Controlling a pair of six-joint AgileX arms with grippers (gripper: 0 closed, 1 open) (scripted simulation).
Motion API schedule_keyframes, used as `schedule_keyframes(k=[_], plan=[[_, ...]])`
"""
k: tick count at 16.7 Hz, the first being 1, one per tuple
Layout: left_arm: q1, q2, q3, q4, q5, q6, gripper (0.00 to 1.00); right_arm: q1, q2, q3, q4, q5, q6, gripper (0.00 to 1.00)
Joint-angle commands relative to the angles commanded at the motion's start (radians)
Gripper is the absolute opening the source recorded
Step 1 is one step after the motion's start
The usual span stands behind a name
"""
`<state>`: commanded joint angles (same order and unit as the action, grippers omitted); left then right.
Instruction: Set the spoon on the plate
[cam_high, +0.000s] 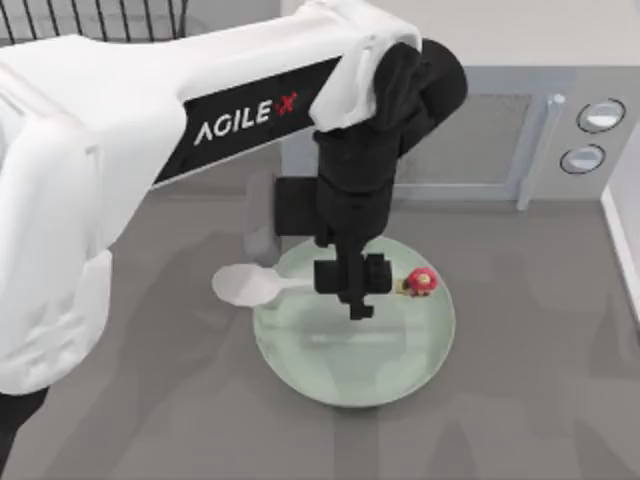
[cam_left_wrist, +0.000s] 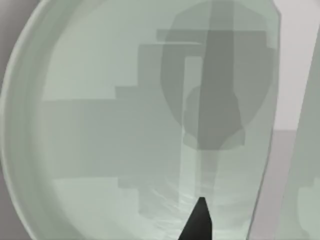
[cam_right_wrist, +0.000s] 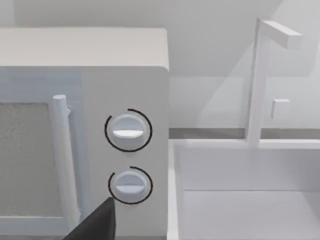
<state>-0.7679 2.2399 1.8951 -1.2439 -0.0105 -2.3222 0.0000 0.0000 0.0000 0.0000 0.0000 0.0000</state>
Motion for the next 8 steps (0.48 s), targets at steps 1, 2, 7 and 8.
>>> schedule_keyframes(k=[1,2,7,8], plan=[[0.0,0.0,0.0,0.0,0.0,0.0,0.0,0.0,0.0,0.0,0.0,0.0,0.0,1.0],[0.0,0.0,0.0,0.0,0.0,0.0,0.0,0.0,0.0,0.0,0.0,0.0,0.0,1.0],[0.004,-0.005,-0.029,-0.007,0.001,-0.011,0.0,0.0,0.0,0.0,0.0,0.0,0.0,1.0],[0.004,-0.005,-0.043,-0.011,0.001,-0.018,0.0,0.0,0.0,0.0,0.0,0.0,0.0,1.0]])
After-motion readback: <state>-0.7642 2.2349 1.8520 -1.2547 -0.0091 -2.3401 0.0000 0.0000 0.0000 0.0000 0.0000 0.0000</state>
